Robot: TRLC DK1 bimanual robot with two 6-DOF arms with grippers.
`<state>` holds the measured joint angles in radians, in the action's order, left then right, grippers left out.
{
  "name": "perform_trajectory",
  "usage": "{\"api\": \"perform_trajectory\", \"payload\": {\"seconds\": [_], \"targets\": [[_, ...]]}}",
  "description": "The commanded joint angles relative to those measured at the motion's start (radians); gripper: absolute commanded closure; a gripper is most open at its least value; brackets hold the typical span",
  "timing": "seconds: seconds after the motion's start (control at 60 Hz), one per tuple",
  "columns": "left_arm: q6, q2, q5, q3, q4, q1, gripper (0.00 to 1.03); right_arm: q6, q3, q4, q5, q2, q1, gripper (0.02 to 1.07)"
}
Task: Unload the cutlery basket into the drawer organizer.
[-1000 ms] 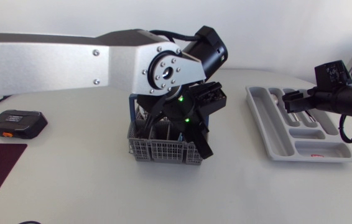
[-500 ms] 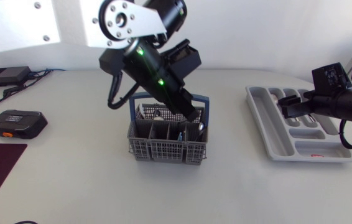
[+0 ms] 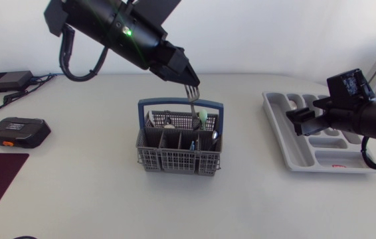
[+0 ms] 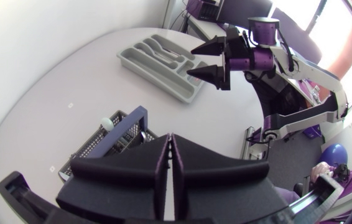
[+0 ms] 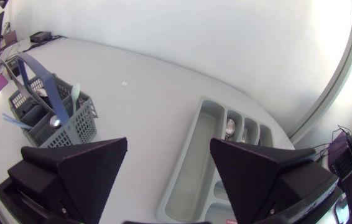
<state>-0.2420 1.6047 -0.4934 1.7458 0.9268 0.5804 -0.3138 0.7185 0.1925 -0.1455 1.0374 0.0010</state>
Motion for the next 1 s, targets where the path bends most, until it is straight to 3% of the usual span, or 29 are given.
{"api": "perform_trajectory", "payload": {"seconds": [0.0, 0.483, 0.983], "targets": [[0.004, -0.068, -0.016, 0.04, 0.009, -0.001, 1.0, 0.009, -0.019, 0.032, -0.025, -0.048, 0.014, 0.11], [-0.148, -0.137, -0.008, -0.063, 0.004, 0.13, 1.0, -0.062, -0.068, 0.18, -0.124, -0.267, 0.192, 0.11], [-0.307, -0.1, -0.043, -0.134, 0.02, 0.222, 1.0, -0.087, -0.123, 0.234, -0.129, -0.33, 0.534, 0.17]]}}
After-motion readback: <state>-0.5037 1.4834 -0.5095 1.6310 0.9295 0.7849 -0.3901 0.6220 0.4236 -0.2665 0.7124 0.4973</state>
